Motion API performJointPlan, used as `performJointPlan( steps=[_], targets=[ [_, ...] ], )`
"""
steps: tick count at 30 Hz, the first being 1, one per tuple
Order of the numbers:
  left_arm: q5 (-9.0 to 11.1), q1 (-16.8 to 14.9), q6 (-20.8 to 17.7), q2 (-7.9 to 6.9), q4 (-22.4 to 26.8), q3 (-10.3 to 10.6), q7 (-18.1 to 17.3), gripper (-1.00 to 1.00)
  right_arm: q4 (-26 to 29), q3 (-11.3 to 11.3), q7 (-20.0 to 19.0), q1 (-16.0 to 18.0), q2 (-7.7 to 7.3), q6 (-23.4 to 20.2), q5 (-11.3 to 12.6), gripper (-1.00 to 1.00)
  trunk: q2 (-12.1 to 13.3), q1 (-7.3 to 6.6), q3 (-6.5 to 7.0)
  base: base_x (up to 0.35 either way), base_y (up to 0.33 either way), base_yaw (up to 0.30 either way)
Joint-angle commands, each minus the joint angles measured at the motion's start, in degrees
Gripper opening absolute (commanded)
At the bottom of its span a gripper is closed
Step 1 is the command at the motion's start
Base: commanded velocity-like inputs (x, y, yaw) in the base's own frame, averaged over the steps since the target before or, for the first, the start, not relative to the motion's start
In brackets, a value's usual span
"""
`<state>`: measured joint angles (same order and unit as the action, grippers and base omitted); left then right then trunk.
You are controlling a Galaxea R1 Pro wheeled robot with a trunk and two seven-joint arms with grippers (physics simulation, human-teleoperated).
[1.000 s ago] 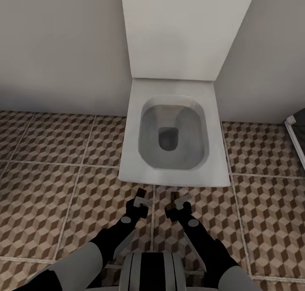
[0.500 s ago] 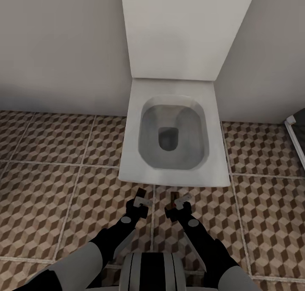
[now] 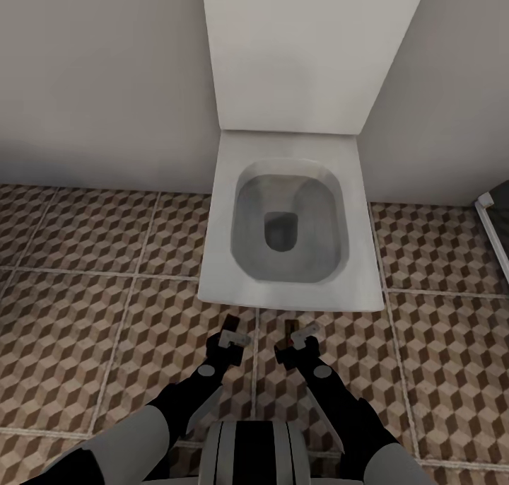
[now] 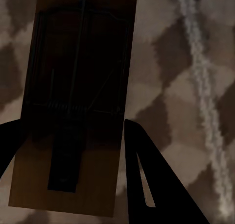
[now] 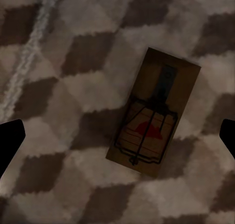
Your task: Take the four mousetraps from the cabinet in the bathroom and place them on the bathroom floor. Make sure all four end up on the same floor surface, and ensure that at least two of them are either under or directly next to the same bathroom sink.
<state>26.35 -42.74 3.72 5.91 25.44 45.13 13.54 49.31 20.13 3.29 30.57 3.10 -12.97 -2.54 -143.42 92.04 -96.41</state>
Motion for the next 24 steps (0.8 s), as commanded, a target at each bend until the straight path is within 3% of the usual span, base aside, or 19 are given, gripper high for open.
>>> performJointPlan(
  steps=[1,24],
  targets=[
    [0.3,-0.1,0.3,-0.02,-0.1,0.5,0.4,-1.00,0.1,0.2,0.3,0.0,-0.02,-0.4,-0.3,1.00,0.0,-0.01,-0.03,0.000,0.000,0.000],
    [0.3,-0.1,0.6,0.16,-3.9,0.4,0.4,-1.00,0.1,0.3,0.3,0.0,-0.01,-0.4,-0.2,1.00,0.0,-0.01,-0.03,0.000,0.000,0.000]
  ],
)
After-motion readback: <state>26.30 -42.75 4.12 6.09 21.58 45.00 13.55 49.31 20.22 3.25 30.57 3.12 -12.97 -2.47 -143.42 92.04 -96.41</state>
